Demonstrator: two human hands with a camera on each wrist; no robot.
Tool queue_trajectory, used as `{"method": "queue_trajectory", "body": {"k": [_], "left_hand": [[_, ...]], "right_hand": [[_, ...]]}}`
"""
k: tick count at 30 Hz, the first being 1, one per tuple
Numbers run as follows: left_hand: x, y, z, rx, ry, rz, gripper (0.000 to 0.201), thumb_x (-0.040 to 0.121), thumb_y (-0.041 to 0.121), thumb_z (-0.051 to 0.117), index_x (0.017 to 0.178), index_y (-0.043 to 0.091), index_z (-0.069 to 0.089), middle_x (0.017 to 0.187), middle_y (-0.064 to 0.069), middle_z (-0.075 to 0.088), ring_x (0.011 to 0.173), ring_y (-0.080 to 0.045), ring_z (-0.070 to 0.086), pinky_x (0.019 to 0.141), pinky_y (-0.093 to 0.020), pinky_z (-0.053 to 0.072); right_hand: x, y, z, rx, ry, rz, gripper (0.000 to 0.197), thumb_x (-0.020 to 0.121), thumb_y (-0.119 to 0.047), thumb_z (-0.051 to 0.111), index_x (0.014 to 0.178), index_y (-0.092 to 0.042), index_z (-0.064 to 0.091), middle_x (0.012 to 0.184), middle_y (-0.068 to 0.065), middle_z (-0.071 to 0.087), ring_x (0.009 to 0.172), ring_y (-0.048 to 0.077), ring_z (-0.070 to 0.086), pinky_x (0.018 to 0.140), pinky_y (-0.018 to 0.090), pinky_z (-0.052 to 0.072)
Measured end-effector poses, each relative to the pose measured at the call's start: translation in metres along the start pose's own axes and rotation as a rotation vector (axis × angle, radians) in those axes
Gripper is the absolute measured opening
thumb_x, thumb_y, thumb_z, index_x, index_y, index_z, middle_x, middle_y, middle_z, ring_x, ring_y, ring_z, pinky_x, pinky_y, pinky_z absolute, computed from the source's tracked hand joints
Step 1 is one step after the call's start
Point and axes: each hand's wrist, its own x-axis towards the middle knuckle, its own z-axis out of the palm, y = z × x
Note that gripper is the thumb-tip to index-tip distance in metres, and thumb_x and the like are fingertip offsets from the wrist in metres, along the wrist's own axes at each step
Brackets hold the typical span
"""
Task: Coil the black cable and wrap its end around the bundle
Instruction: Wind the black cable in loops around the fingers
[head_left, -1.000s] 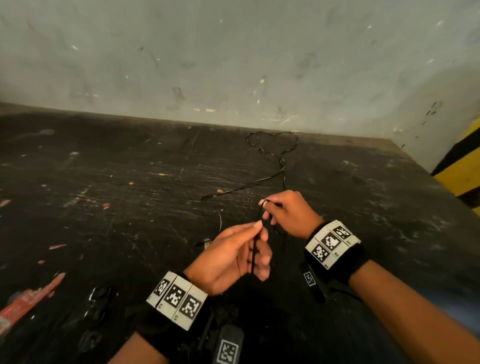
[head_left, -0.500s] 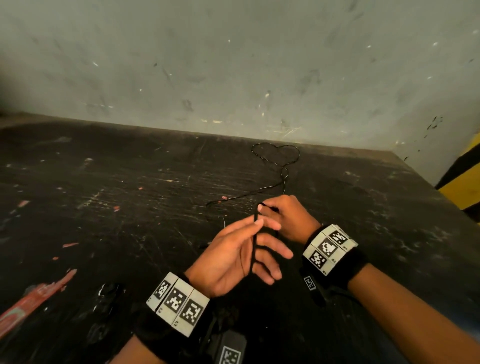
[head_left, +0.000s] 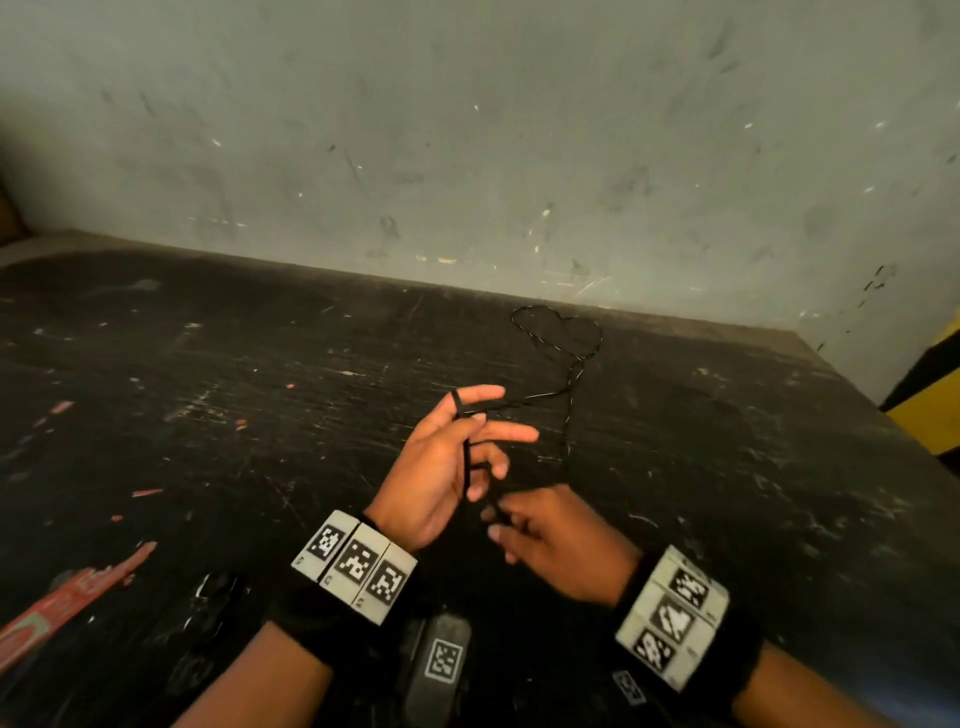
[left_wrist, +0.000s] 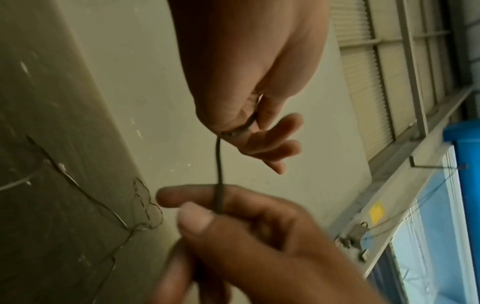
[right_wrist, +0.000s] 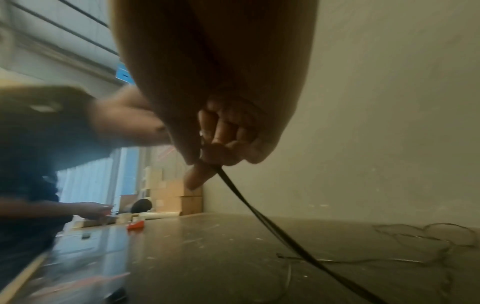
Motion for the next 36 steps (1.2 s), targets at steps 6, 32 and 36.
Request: {"method": "queue_trajectory", "body": {"k": [6,32,36], "left_hand": [[0.002,-0.008,0.003,-0.087,-0.012,-0.044,0.036,0.099,0.013,0.030,0.127,0.025,0.050,0.113,-0.021,0.068,0.098,-0.034,0.069,0.078,-0.044,0.058],[-0.032,0.011,0.009,0.385,-0.442,-0.071,0.043,0.095,0.046,0.027,0.134,0.040,0.043,0.061,-0.005,0.054,0.037,-0.009,0.036,0.033,-0.019,0.022],[-0.026,0.029,0.014,0.168,-0.342,-0.016,0.047,0.093,0.042,0.035,0.140,0.036,0.034,0.080,-0.010,0.067,0.039,-0.013,0.053,0.026,-0.015,0.030]], "right_hand": [[-0.015,-0.020,0.002,-0.095,-0.022,-0.040,0.017,0.091,-0.030,0.053,0.098,-0.018,0.063,0.087,0.003,0.071,0.093,0.021,0.063,0.082,0.035,0.049],[0.026,-0.014,-0.148,-0.331,0.242,-0.172,0.028,0.088,-0.038,0.057,0.080,-0.013,0.069,0.060,-0.001,0.062,0.054,0.013,0.056,0.056,0.034,0.048],[0.021,0.003,-0.091,-0.249,0.204,-0.117,0.033,0.095,-0.030,0.046,0.077,-0.009,0.063,0.066,0.008,0.064,0.060,0.020,0.059,0.061,0.047,0.049]]}}
